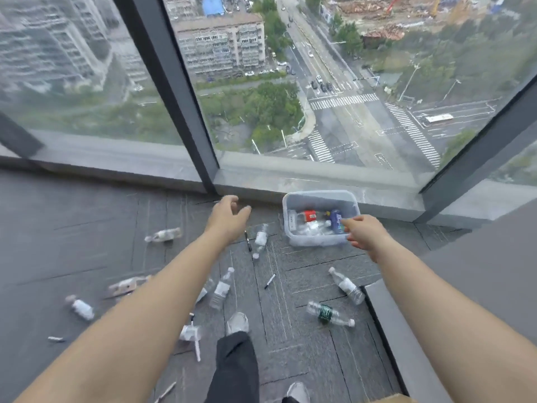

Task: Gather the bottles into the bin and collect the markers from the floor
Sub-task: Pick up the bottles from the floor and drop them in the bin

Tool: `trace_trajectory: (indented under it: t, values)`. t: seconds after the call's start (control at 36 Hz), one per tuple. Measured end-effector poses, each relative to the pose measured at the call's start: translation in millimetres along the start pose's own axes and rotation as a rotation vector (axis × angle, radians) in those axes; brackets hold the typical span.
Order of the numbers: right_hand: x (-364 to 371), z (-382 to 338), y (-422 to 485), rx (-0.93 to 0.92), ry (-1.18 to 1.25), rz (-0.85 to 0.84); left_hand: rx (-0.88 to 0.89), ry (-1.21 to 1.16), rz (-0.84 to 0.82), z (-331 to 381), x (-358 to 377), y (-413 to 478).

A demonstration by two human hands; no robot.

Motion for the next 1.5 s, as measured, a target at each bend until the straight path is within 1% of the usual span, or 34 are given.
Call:
trace_trajectory:
  t: [0.08,0.22,0.31,0.39,0.47,0.56,0.67,0.78,0.92,1.08,1.22,1.39,1.5]
  values:
    - [48.5,-16.8,-22.1,-0.059,-0.067,-0.109,-0.085,-0.088,0.109,-52.8,-48.5,-44.9]
    - [134.9,-43.8,-64.1,-0.188,-0.158,-0.205,-0.198,-0.191,0.278,-141.1,-127.1,-112.6]
    - [189.4,-45.5,-94.1,-0.214,-0.224,-0.277,-0.262,-0.21,0.346,-191.3,-165.2,-149.3]
    - [237.6,-38.8,-120.0,-0.225,-0.275,-0.319,-0.311,-0.222,0.373,-237.7,-190.6,-178.4]
    - [281.5,-26.0,-145.7,-0.202,-0.277,-0.344,-0.338,-0.229,0.371,-281.2,-207.6,-198.3]
    - [324.1,-9.4,-164.7,-0.176,-0.272,-0.347,-0.328,-0.182,0.343,-322.3,-225.4,-205.6]
    - [377.0,17.4,-182.8,-0.177,-0.345,-0.28,-0.302,-0.101,0.256,-375.1,-245.0,-204.1]
    - [422.2,54.3,-195.9,-0.101,-0.361,-0.248,-0.287,0.003,0.173,-422.1,-252.9,-190.9]
    - [457.3,90.9,-192.1,-0.021,-0.351,-0.226,-0.276,0.125,0.077,-462.6,-236.7,-171.4]
    - [482.9,119.8,-153.7,0.035,-0.357,-0.206,-0.221,0.262,-0.035,-485.8,-196.5,-134.7]
    - [510.8,146.5,-96.4,0.024,-0.38,-0.209,-0.2,0.37,-0.064,-515.1,-150.9,-97.5]
    - [547.4,197.0,-17.6,0.02,-0.43,-0.211,-0.208,0.408,-0.112,-569.6,-78.0,-43.4]
    - [576.0,242.5,41.1,0.014,-0.449,-0.17,-0.146,0.485,-0.167,-617.0,-19.5,5.1]
Point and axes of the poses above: each hand's wrist, its own y-axis towards the middle knuckle, its own x-axis out of the palm, z = x × y, the point moved 10 cm from there along y, towards the middle knuckle, and after that the axes turned 1 degree about -y, right-handed, at the moved point
